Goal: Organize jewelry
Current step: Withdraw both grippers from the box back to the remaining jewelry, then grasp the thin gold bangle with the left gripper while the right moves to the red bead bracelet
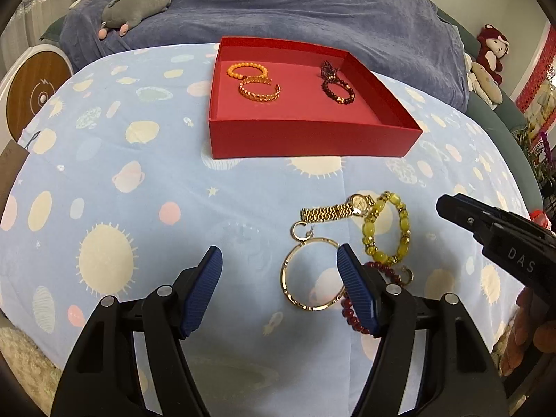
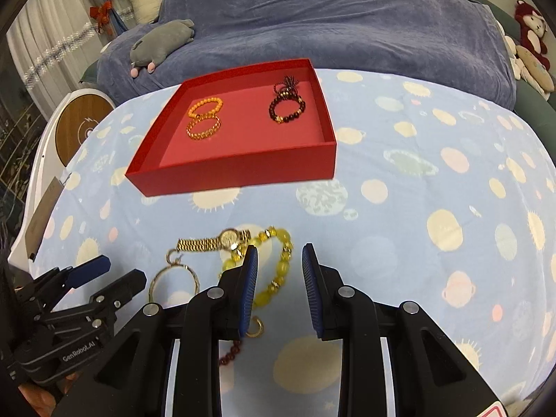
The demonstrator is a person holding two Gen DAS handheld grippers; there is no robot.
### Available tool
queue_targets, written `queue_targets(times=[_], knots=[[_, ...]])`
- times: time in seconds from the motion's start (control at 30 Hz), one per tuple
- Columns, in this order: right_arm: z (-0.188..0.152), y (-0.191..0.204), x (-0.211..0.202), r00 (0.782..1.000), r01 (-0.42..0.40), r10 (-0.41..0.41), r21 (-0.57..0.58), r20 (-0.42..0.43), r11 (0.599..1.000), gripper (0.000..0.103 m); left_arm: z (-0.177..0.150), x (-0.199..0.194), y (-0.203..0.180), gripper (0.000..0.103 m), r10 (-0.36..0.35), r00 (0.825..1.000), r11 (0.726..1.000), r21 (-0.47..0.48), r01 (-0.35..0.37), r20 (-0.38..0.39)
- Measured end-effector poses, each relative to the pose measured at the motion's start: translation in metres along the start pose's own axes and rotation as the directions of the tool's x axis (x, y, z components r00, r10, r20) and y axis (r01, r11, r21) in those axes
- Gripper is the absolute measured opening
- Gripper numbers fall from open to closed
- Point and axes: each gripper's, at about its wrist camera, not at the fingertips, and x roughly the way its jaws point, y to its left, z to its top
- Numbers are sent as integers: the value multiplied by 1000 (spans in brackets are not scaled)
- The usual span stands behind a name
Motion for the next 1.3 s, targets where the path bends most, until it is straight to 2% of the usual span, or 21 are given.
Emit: queue_targets(times=[0.13, 0.37, 0.5, 0.7, 0.87, 1.0, 1.3], knots=[[-23, -7, -2, 1000, 5, -4, 26, -19, 1000, 26, -8, 6, -2, 58, 4, 1000, 1000, 12, -3, -15], [-38, -7, 3, 998, -3, 5, 42, -57, 999, 26, -11, 26, -4, 51, 34, 999, 999, 22, -33, -42], [-40, -1, 6, 998, -6, 8, 26, -62, 1000, 26, -13, 30, -10, 47, 84, 996, 994, 72, -82, -16], [-42, 4, 9, 997, -16, 17, 16, -73, 1000, 26, -13, 31, -9, 32, 126, 992, 988, 89, -126, 8], [-44, 7, 11, 997, -21, 22, 8, -79, 1000, 26, -12, 30, -5, 19, 128, 992, 989, 79, -129, 11], [-44, 7, 11, 996, -24, 24, 7, -81, 1000, 26, -11, 28, 1, 5, 114, 993, 992, 62, -114, 3], [-54, 16, 12, 993, -55, 54, -4, -102, 999, 26, -19, 21, 14, 3, 78, 997, 997, 14, -78, -15]])
